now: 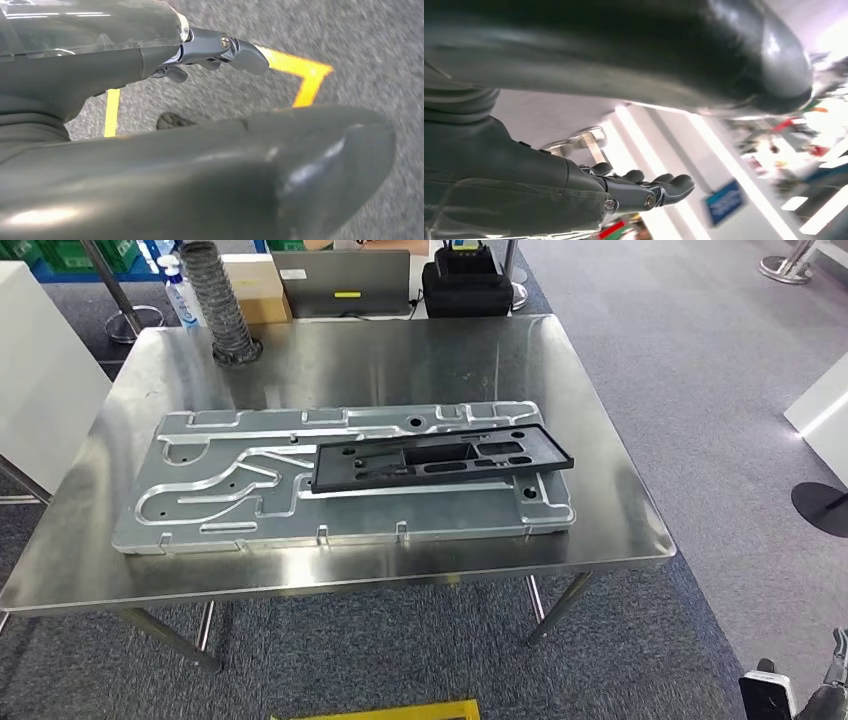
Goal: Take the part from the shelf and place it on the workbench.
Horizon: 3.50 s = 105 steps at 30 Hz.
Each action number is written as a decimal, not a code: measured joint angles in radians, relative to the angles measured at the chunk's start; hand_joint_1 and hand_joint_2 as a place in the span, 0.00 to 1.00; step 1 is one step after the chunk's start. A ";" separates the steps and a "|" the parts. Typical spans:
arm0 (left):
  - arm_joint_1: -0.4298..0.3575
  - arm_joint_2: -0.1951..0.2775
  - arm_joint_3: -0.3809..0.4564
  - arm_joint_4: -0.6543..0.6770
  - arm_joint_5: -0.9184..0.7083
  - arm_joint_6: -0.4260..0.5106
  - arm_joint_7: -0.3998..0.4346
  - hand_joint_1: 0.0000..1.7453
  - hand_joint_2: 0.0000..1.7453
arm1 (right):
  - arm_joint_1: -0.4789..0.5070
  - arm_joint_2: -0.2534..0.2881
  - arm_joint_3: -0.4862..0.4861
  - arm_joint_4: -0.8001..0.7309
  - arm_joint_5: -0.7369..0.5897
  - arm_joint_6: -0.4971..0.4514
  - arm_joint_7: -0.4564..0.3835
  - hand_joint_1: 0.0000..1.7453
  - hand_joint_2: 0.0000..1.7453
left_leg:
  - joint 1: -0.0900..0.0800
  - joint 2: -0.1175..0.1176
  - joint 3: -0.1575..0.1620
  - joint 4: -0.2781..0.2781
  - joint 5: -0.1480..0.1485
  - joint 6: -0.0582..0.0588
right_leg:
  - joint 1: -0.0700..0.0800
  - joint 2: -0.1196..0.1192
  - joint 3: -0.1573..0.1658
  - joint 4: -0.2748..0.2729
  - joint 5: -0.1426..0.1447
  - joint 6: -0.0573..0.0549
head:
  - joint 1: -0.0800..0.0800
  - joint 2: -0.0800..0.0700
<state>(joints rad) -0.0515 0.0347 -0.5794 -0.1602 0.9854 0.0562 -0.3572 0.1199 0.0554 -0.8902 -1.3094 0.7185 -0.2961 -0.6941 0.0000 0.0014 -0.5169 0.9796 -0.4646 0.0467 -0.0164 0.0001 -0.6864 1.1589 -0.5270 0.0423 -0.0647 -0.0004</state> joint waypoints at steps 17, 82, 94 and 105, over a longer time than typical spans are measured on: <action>0.002 -0.023 -0.025 0.003 -0.014 -0.017 0.031 0.00 0.00 | -0.126 -0.079 -0.237 0.882 0.533 0.032 0.567 0.00 0.00 | 0.005 0.003 -0.153 0.245 -0.135 -0.062 | 0.017 -0.008 0.169 -0.216 0.083 -0.066 | 0.000 0.000; -0.011 0.016 -0.184 0.007 -0.079 -0.053 0.061 0.00 0.00 | -0.198 0.040 -0.214 1.108 0.583 0.358 0.555 0.00 0.00 | 0.013 0.007 -0.136 0.288 -0.051 -0.067 | 0.015 -0.013 0.135 -0.194 0.076 -0.062 | 0.000 0.000; -0.013 0.024 -0.186 0.007 -0.066 -0.018 0.108 0.00 0.00 | -0.201 0.042 -0.267 1.112 0.468 0.483 0.536 0.00 0.00 | 0.009 0.012 0.030 -0.008 -0.039 -0.009 | 0.009 -0.006 -0.005 0.084 -0.045 -0.002 | 0.000 0.000; -0.017 0.021 -0.195 0.007 -0.063 -0.016 0.109 0.00 0.00 | -0.202 0.041 -0.317 1.113 0.447 0.426 0.595 0.00 1.00 | 0.003 0.011 0.004 0.007 -0.025 -0.042 | 0.014 -0.006 0.157 -0.178 0.053 -0.040 | 0.000 0.000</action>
<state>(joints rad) -0.0685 0.0555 -0.7744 -0.1534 0.9223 0.0400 -0.2479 -0.0817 0.0963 -1.2076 -0.1968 1.1654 0.1299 -0.0991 0.0033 0.0123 -0.5126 0.9861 -0.4897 0.0050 -0.0025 -0.0056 -0.5296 0.9806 -0.4736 0.0019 -0.0649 -0.0004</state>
